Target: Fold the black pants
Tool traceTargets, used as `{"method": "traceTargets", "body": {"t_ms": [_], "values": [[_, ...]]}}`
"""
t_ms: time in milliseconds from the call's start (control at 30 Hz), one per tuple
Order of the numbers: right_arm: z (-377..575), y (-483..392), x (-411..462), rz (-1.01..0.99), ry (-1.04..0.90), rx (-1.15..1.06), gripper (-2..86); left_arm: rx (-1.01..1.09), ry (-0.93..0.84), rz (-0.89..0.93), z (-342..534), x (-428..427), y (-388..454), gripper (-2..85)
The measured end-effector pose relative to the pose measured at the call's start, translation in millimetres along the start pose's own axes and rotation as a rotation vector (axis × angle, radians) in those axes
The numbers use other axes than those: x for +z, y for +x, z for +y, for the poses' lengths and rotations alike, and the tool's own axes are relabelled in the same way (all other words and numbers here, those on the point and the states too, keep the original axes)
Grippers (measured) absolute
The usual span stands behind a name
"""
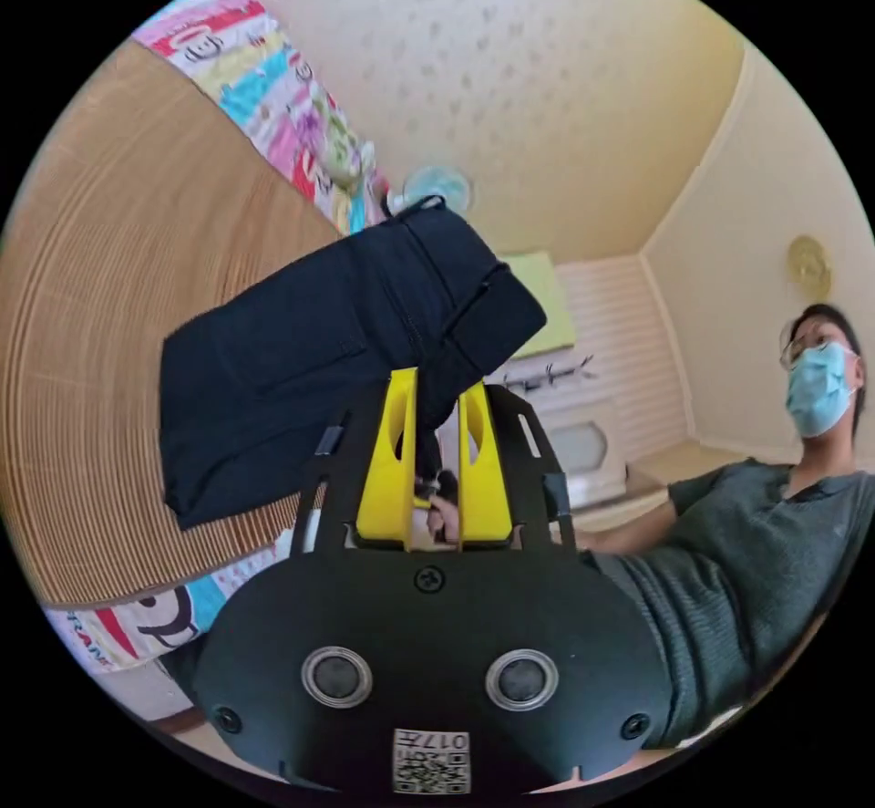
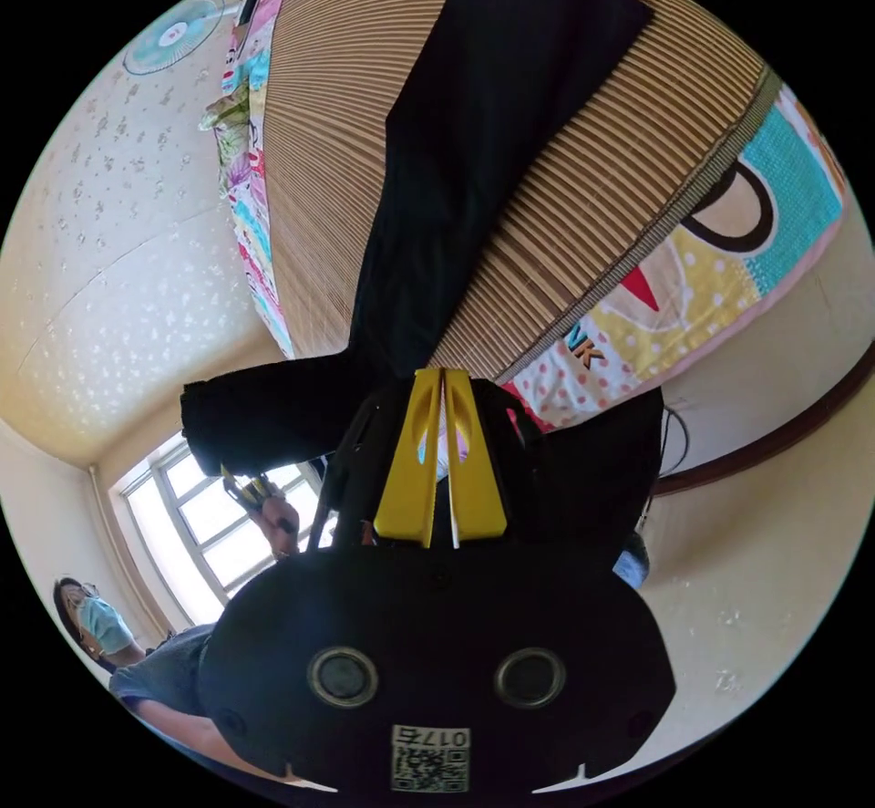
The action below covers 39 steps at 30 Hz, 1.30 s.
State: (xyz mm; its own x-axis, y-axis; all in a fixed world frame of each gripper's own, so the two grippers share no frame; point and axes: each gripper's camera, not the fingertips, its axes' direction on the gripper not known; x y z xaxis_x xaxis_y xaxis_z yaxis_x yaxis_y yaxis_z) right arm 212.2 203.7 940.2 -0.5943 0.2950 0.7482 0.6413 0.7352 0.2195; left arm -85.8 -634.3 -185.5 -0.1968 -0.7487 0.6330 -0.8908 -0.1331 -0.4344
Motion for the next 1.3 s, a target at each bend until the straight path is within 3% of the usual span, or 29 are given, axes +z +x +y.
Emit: {"method": "traceTargets", "body": {"t_ms": [67,133,467,667,733,867,1000,1100,1300], "values": [[-4,18,-13,0.002,0.013,0.037,0.4,-0.024,-0.258,-0.035,5,70,-7,9.9],[-5,33,-25,-0.014,0.031,0.066,0.4,-0.022,-0.348,-0.096,12,100,-14,10.0],[-32,98,-52,-0.164,-0.021,0.064,2.9,-0.289,-0.291,-0.603,7,100,-102,15.9],[-82,99,-13,-0.129,-0.19,0.071,17.8,-0.417,-0.346,-0.649,-1,99,-139,15.9],[-96,105,0,-0.119,-0.229,0.098,18.8,-0.428,-0.352,-0.641,-4,102,-140,15.9],[-122,116,8,0.057,-0.293,0.154,14.5,-0.443,-0.357,-0.628,-6,109,-135,15.8],[-139,122,2,-0.067,-0.345,0.182,6.6,-0.46,-0.36,-0.606,-6,114,-134,15.8],[-148,80,-4,-0.079,-0.383,-0.03,4.8,-0.487,-0.336,-0.606,-5,110,-135,15.8],[-118,-65,-6,-0.173,-0.504,-0.702,2.8,-0.552,-0.161,-0.527,-4,79,-139,16.3]]}}
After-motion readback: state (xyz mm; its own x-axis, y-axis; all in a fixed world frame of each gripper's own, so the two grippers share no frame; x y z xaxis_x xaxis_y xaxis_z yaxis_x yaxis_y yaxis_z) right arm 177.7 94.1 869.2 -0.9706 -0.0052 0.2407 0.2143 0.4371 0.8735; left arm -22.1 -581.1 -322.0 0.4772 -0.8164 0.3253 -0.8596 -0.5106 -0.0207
